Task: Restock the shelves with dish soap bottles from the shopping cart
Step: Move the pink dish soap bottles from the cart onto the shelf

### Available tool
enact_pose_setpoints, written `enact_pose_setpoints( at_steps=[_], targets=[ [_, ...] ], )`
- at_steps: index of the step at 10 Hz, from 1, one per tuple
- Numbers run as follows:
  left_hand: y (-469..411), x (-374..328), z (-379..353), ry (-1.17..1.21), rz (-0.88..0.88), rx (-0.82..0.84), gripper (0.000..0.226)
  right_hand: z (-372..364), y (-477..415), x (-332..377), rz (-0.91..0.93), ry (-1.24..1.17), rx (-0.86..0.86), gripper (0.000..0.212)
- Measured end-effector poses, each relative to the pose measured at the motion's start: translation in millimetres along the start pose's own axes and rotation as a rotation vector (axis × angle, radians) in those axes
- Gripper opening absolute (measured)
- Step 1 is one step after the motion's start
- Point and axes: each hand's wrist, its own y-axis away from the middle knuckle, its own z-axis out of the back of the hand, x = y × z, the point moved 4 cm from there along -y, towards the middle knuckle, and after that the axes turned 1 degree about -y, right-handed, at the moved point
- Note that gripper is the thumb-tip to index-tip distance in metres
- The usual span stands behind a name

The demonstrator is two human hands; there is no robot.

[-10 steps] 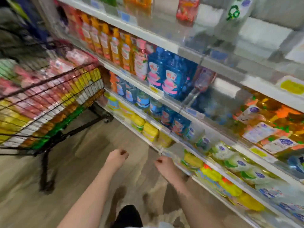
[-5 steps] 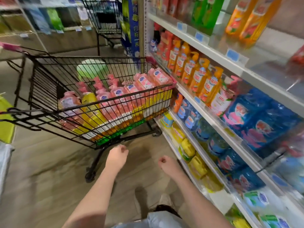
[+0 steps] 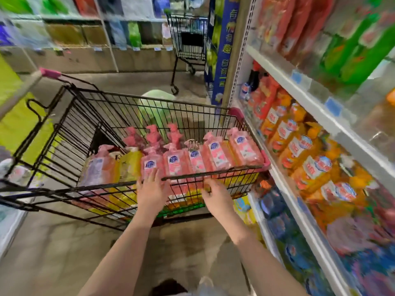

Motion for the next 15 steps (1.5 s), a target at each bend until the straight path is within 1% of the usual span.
enact_pose_setpoints(
  at_steps=[1,2,3,4,5,6,7,8,9,10,11,12,13,14,15],
  targets=[
    [-16.9,3.2,-8.5,-0.133,0.000,0.068,0.062,-4.4,-36.0,26.1,0.146,0.070,0.010,0.046],
    [-32.5,2.2,0.9,-0.176,-0.020,0.062,0.082,-23.2,-62.7,46.1,0.253,0.150,0.070,0.042],
    [-46.5,8.3,-1.2,-0.172,0.032,0.172,0.053,-47.7,-81.3,54.1,0.243,0.291,0.141,0.041],
    [-75.4,22.2,0.7,-0.046,0.104,0.240,0.045,-57.7,-99.6,60.2,0.204,0.343,0.163,0.043],
    [-116.9,43.6,-4.6,0.076,0.137,0.309,0.050,-59.8,-118.8,64.5,0.140,0.253,0.196,0.036],
    [-158.1,63.3,-12.6,0.105,0.151,0.347,0.048,-64.3,-131.3,64.0,0.036,0.206,0.197,0.040],
    [-191.2,70.3,-24.7,0.113,0.152,0.421,0.043,-69.6,-136.9,59.8,-0.061,0.200,0.166,0.048],
    [-214.9,69.9,-34.4,0.177,0.259,0.479,0.044,-68.4,-139.0,60.2,-0.073,0.216,0.136,0.046],
    [-229.6,69.1,-49.5,0.215,0.320,0.490,0.050,-68.9,-141.0,59.2,-0.083,0.224,0.135,0.045],
    [-239.2,59.4,-50.4,0.268,0.307,0.535,0.061,-70.8,-141.5,57.9,-0.093,0.208,0.148,0.041],
    [-247.4,64.3,-54.5,0.376,0.380,0.541,0.063,-72.3,-141.4,55.0,-0.105,0.238,0.179,0.034],
    [-254.7,75.6,-70.5,0.481,0.380,0.523,0.065,-69.7,-138.7,55.8,-0.096,0.219,0.168,0.038],
    [-238.9,73.6,-41.3,0.599,0.431,0.406,0.056,-67.9,-138.0,57.6,-0.094,0.197,0.151,0.038],
    [-223.8,69.9,-20.0,0.723,0.381,0.337,0.054,-65.8,-136.4,60.1,-0.097,0.184,0.148,0.038],
    [-206.8,72.9,-8.3,0.942,0.318,0.355,0.052,-64.1,-138.2,61.2,-0.095,0.123,0.162,0.036]
  ],
)
